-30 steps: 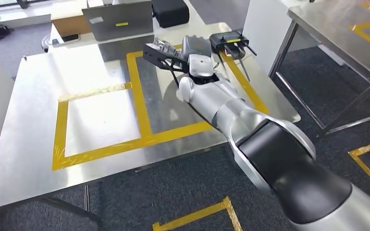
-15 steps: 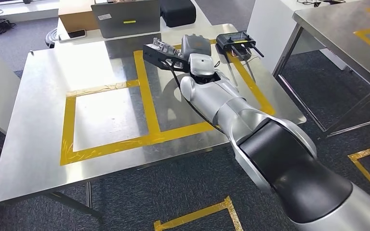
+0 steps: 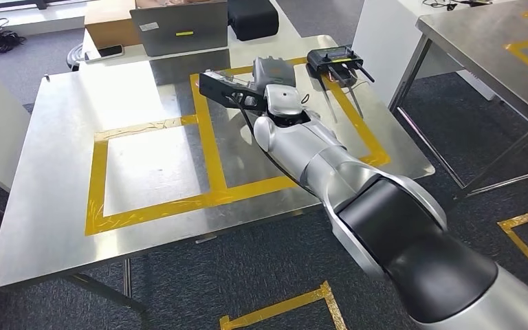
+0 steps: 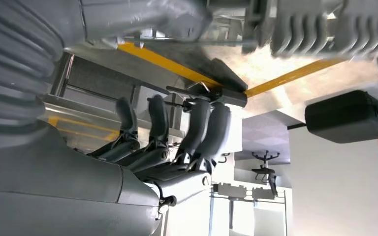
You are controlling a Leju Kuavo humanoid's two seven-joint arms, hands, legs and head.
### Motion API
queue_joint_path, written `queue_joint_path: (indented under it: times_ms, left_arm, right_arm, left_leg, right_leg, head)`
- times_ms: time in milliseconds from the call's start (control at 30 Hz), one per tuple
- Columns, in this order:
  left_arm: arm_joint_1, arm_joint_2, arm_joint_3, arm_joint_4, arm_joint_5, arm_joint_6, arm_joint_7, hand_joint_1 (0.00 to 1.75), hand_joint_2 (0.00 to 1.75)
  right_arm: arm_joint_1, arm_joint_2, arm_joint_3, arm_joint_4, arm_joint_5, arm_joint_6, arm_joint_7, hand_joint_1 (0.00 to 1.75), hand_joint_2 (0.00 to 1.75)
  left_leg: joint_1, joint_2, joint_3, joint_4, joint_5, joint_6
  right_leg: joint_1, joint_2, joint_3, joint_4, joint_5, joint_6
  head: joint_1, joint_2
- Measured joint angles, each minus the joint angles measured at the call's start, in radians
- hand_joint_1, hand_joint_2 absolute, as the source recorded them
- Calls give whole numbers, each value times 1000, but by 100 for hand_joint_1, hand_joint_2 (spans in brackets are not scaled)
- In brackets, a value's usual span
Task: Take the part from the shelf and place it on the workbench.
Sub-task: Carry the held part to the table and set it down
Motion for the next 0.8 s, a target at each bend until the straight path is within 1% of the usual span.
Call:
queue_joint_path:
  times_ms: [100,433,667,800]
  left_arm:
    - [0,0,0,0,2,0,0,0,0]
    - [-4,0,0,0,6,0,10,0,0]
    - [-7,0,0,0,5,0,32,0,0]
    - [-8,0,0,0,7,0,36,0,0]
  right_arm:
    - [7,0,-1,0,0,0,-2,0,0]
    - [9,-1,-2,0,-6,2,-13,0,0]
    - [21,0,-5,0,-12,16,-44,0,0]
    - [23,6,-18,-1,-31,4,-71,0,0]
  left_leg:
    - [0,0,0,0,0,-1]
    - [0,0,1,0,1,-1]
    - [0,0,1,0,1,-1]
    - [0,0,1,0,1,-1]
  right_leg:
    - [0,0,0,0,0,0]
    - [0,0,0,0,0,0]
    - [0,0,0,1,0,0]
    - [0,0,0,1,0,0]
  head:
    - [0,0]
    - [0,0]
    - [0,0]
    - [0,0]
